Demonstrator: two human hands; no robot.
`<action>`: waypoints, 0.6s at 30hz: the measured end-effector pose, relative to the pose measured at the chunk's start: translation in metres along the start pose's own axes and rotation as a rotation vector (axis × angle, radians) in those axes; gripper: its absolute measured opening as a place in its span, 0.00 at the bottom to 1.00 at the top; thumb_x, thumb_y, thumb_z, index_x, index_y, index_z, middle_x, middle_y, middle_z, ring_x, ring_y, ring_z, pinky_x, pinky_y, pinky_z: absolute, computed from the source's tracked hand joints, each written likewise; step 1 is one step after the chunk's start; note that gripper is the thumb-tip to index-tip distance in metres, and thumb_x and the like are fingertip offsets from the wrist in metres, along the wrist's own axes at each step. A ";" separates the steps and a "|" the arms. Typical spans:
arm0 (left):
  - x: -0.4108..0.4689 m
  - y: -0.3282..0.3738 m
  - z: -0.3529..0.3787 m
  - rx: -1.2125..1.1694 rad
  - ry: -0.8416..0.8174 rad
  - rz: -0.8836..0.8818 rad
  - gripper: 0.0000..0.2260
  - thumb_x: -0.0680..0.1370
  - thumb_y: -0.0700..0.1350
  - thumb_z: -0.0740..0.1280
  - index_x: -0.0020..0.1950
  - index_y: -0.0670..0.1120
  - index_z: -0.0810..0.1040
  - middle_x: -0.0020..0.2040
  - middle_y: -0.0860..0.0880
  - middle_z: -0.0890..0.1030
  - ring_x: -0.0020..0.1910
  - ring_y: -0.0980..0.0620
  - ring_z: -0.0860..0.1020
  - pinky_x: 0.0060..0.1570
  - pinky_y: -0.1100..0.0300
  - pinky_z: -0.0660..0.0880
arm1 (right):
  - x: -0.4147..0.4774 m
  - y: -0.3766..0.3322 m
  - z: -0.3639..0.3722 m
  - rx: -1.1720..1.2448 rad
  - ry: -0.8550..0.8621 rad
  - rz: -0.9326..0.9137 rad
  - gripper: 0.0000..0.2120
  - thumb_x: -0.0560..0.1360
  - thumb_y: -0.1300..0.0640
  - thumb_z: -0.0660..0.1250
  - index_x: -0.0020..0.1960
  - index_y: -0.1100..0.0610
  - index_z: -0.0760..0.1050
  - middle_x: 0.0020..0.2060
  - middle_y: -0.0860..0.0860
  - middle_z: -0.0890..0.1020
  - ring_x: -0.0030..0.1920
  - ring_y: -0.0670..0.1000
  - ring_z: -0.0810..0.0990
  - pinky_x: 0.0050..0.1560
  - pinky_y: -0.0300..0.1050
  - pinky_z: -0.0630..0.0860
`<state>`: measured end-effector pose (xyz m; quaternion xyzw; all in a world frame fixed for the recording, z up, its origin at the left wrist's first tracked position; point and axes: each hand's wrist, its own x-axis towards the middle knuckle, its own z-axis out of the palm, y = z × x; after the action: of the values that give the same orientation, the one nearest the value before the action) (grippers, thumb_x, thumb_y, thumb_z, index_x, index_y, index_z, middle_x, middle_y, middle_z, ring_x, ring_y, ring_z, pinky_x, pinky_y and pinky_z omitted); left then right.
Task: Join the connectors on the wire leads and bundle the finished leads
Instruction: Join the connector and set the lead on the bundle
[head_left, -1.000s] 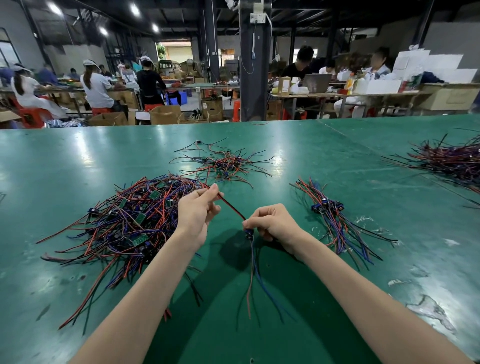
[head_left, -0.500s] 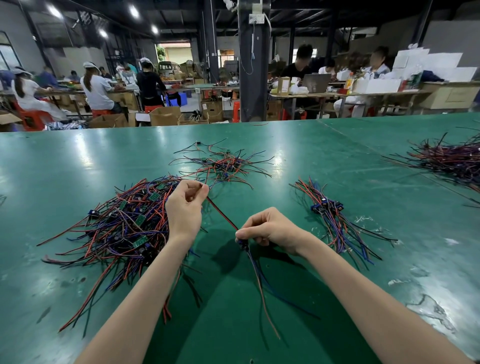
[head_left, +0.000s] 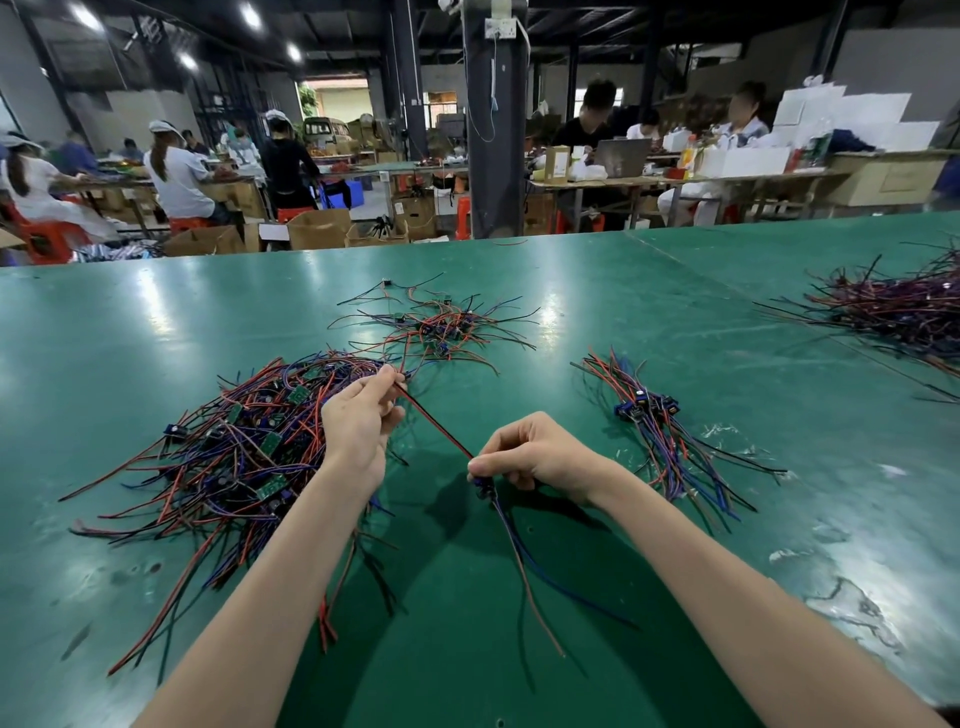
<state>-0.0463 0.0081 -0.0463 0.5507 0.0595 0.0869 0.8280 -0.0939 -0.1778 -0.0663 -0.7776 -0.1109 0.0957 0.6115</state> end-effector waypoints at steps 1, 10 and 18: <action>-0.001 0.000 0.001 -0.009 -0.004 -0.017 0.08 0.77 0.41 0.67 0.39 0.41 0.79 0.21 0.56 0.70 0.24 0.59 0.67 0.28 0.69 0.73 | 0.000 0.000 -0.001 0.000 0.006 0.000 0.05 0.69 0.62 0.74 0.35 0.58 0.81 0.29 0.52 0.81 0.23 0.43 0.68 0.23 0.33 0.63; 0.002 -0.006 0.001 0.183 0.054 0.140 0.07 0.76 0.47 0.70 0.38 0.48 0.80 0.25 0.56 0.73 0.27 0.56 0.69 0.36 0.62 0.73 | 0.002 0.004 0.000 0.079 0.030 0.002 0.04 0.71 0.63 0.72 0.38 0.60 0.82 0.34 0.56 0.82 0.24 0.42 0.67 0.23 0.33 0.63; 0.001 -0.002 -0.005 0.328 0.075 0.338 0.08 0.75 0.47 0.71 0.36 0.49 0.80 0.23 0.57 0.74 0.19 0.58 0.69 0.24 0.66 0.70 | 0.004 -0.001 0.002 -0.025 -0.111 0.000 0.07 0.74 0.62 0.69 0.38 0.57 0.82 0.36 0.57 0.81 0.24 0.43 0.68 0.24 0.33 0.64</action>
<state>-0.0457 0.0120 -0.0503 0.6765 0.0105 0.2340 0.6982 -0.0910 -0.1750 -0.0661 -0.7788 -0.1457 0.1373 0.5944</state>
